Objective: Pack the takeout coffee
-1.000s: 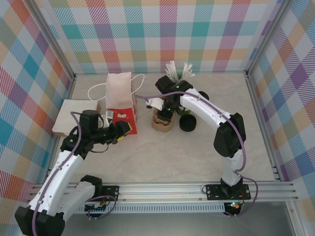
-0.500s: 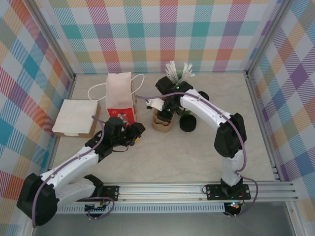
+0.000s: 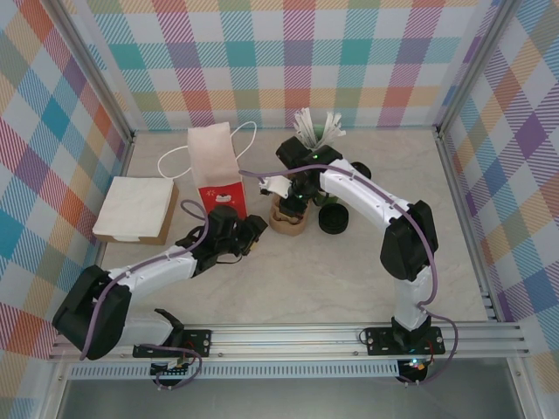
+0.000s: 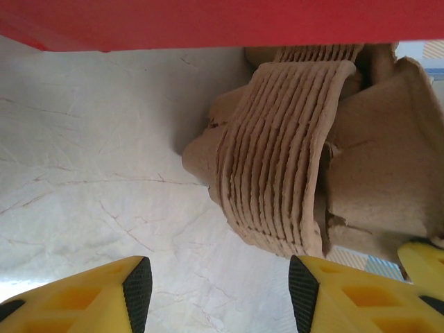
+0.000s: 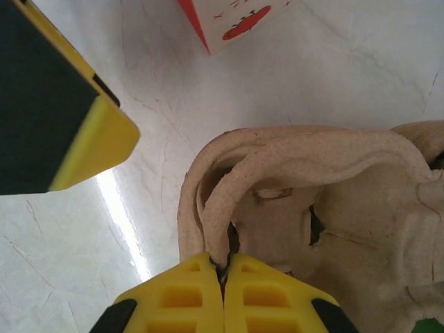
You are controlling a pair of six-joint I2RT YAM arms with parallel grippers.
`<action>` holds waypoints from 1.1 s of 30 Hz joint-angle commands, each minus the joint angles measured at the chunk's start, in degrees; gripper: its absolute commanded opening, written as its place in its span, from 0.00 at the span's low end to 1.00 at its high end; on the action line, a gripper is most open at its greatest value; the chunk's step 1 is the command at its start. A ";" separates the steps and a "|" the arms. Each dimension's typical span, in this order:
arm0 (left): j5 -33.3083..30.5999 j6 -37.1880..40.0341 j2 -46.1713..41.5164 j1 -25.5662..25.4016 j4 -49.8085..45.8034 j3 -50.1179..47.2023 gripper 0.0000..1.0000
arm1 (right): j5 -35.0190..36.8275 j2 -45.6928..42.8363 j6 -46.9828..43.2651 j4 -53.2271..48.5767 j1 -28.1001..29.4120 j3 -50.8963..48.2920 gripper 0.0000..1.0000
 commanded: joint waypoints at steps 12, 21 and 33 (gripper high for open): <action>-0.71 -0.40 5.58 -0.80 3.12 5.06 0.62 | -3.41 -2.14 0.95 -0.01 0.27 -1.42 0.03; -0.79 -0.14 9.47 -1.00 2.19 6.87 0.61 | -3.54 -1.99 0.75 -0.43 0.35 -0.83 0.02; -2.79 0.61 10.12 -1.03 -2.63 6.33 0.58 | -3.03 -2.50 -0.51 -3.21 0.27 4.15 0.00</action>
